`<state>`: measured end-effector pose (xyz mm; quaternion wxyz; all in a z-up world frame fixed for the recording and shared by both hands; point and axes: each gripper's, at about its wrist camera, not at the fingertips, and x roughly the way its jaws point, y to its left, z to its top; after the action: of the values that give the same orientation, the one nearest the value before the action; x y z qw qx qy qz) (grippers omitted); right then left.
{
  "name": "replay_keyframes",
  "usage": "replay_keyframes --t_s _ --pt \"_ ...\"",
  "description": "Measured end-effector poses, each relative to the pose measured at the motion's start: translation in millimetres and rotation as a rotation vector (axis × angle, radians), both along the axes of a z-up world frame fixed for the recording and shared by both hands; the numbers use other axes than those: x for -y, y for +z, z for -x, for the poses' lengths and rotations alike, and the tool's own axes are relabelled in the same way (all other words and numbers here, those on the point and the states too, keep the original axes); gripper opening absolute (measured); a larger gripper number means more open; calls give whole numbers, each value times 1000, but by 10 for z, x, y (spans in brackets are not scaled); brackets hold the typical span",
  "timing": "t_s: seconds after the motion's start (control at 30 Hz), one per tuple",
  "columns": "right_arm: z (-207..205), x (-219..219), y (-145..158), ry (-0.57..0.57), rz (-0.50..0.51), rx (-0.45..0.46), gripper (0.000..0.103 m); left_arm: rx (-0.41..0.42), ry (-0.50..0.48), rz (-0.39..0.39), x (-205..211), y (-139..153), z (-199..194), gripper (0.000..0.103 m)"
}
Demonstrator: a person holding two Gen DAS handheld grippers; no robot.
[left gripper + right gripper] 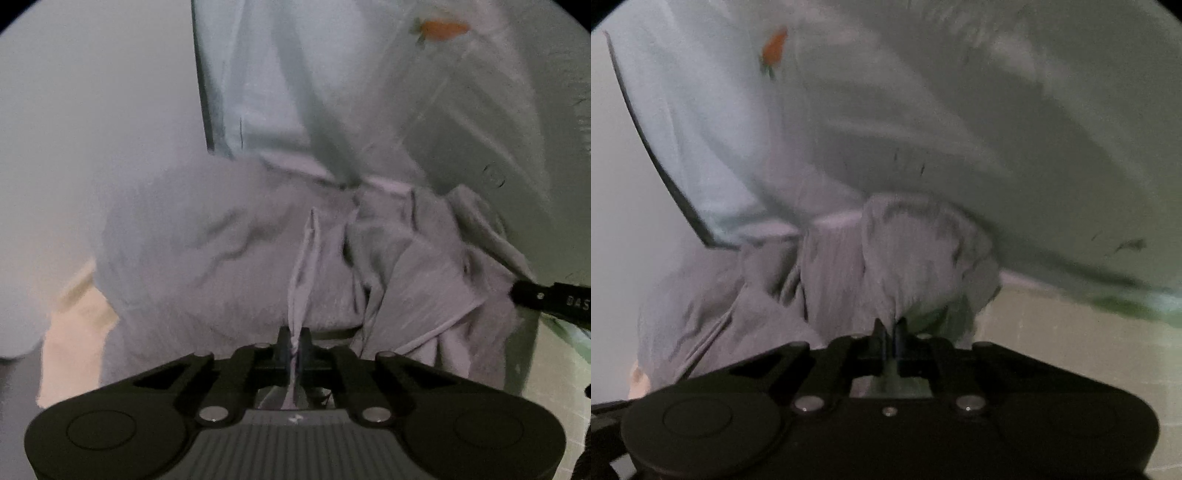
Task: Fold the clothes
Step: 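Reach both grippers into the grey shirt pile and close on the fabric, then lift the grey shirt with both grippers and pull it onto the open mat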
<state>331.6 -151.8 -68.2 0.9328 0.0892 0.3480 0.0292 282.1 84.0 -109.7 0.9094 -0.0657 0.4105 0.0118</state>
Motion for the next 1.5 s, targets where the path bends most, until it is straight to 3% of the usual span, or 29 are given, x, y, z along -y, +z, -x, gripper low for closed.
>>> replay_keyframes --t_s 0.13,0.43,0.6,0.83,1.03,1.17,1.23,1.3,1.33,1.37,1.5 --pt "265 152 290 -34 43 96 4 63 -22 -6 39 291 181 4" --pt "1455 1061 948 -230 86 263 4 196 -130 24 390 1067 1052 3" --pt "2255 1809 1206 -421 71 310 4 271 -201 32 736 1462 1683 3" --pt "3231 2839 1397 -662 65 342 4 289 -271 46 1333 1738 2375 3" --pt "4026 3630 1342 -794 105 294 4 212 -237 66 1735 1614 2741 4" --pt "4432 4118 1115 -824 140 139 6 102 -143 39 1939 1366 2840 8" --pt "4578 4284 934 -812 145 71 12 60 -116 34 2039 1258 2929 20" --pt "4732 4369 746 -791 163 24 26 30 -104 28 2150 1166 3044 38" --pt "4804 4403 661 -782 172 1 39 19 -110 24 2223 1134 3121 41" --pt "4875 4437 582 -774 179 -21 44 6 -119 21 2303 1099 3193 49" --pt "5045 4628 331 -753 125 -90 46 -66 -211 31 2727 934 3392 62"
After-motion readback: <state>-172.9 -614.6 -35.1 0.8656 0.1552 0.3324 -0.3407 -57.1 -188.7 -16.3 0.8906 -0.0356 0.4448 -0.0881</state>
